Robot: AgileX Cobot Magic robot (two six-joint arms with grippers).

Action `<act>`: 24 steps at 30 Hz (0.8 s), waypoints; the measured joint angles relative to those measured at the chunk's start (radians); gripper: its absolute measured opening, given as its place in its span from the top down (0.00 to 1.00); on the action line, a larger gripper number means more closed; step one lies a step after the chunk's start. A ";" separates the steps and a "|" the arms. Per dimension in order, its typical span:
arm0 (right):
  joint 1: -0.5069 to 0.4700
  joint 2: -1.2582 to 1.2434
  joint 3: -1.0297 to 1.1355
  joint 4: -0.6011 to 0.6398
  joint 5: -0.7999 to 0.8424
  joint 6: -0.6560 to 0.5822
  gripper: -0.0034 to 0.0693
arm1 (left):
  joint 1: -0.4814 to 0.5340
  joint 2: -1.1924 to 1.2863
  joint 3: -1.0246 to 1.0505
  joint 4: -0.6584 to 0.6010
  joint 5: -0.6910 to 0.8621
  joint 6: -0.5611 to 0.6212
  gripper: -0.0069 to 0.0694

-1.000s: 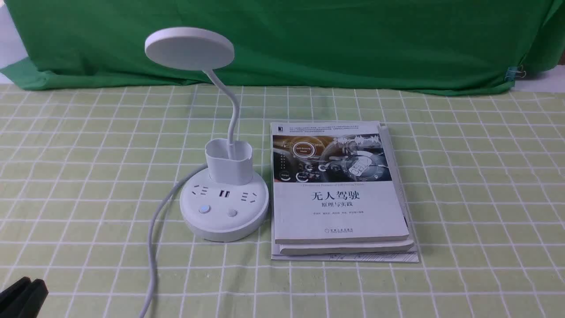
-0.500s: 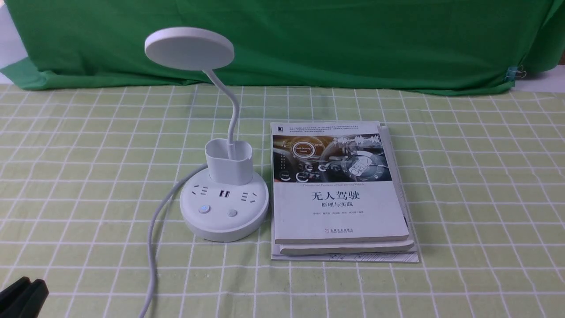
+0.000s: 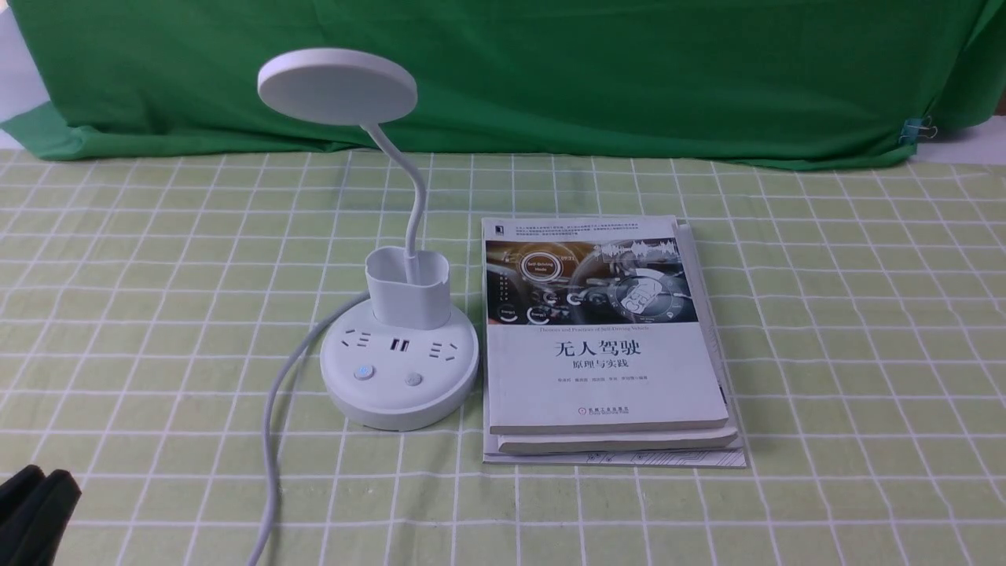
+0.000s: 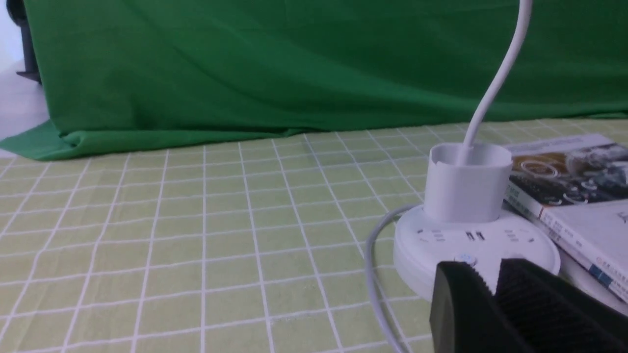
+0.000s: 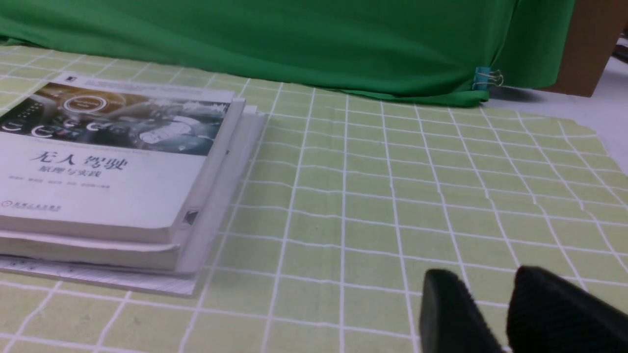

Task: Turn on the table lamp on the green coffee tablecloth with your hand.
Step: 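Press the power button on the lamp base to turn the lamp on with the left gripper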

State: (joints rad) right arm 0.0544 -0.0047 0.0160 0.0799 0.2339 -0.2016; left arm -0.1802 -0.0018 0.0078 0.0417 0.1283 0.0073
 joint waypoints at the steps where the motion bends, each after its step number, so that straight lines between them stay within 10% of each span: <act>1: 0.000 0.000 0.000 0.000 0.000 0.000 0.62 | 0.000 0.000 0.000 0.000 -0.024 0.000 0.78; 16: 0.000 0.000 0.000 0.000 0.000 0.000 0.62 | 0.000 0.000 -0.002 -0.064 -0.387 -0.072 0.76; 24: 0.000 0.000 0.000 0.000 0.000 0.000 0.62 | 0.000 0.182 -0.269 -0.134 -0.292 -0.079 0.75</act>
State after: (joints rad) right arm 0.0544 -0.0047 0.0160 0.0799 0.2339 -0.2016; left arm -0.1802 0.1803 -0.2613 -0.0927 -0.1641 -0.0717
